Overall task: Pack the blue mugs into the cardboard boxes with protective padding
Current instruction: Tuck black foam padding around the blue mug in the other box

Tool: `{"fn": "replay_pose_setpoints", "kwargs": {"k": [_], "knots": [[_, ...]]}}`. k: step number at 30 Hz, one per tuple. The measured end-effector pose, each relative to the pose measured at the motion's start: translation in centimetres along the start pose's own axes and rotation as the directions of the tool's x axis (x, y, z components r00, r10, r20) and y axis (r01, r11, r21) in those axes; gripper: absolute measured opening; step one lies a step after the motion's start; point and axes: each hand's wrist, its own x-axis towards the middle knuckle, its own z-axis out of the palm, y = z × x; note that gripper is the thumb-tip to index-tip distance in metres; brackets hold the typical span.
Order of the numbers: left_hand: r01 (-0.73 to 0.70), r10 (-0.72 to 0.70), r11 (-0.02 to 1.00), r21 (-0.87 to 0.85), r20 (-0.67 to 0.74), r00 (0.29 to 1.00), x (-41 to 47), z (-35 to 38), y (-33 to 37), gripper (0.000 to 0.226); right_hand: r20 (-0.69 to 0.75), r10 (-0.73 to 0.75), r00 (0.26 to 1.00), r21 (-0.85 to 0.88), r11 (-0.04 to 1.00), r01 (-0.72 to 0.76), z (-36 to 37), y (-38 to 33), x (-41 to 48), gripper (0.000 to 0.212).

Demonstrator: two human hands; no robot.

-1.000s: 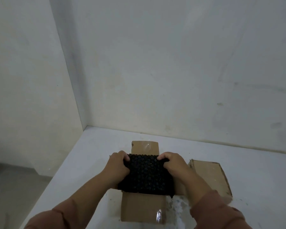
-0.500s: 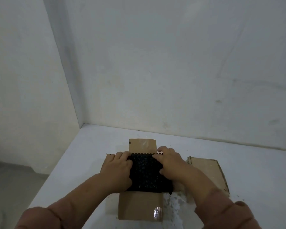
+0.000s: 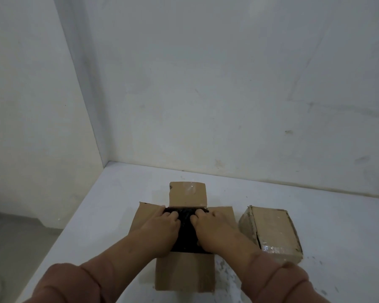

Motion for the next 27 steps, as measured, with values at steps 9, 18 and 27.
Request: {"fn": "replay_pose_setpoints", "kwargs": {"k": [9, 18, 27], "knots": [[0.042, -0.038, 0.992, -0.12, 0.032, 0.999, -0.4, -0.1, -1.0, 0.032, 0.074, 0.091, 0.993, -0.211, 0.975, -0.074, -0.1, 1.5, 0.2, 0.061], [0.014, -0.017, 0.999, 0.037, 0.073, 0.997, 0.4, -1.2, 0.3, 0.039, -0.087, 0.108, 0.99, -0.039, 0.993, -0.112, 2.1, 0.4, -0.1, 0.042], [0.083, -0.101, 0.96, -0.267, -0.054, 0.993, 0.1, -1.1, -0.1, 0.046, -0.015, 0.017, 1.0, 0.189, 0.982, -0.014, -1.4, -0.3, -0.4, 0.067]]}}
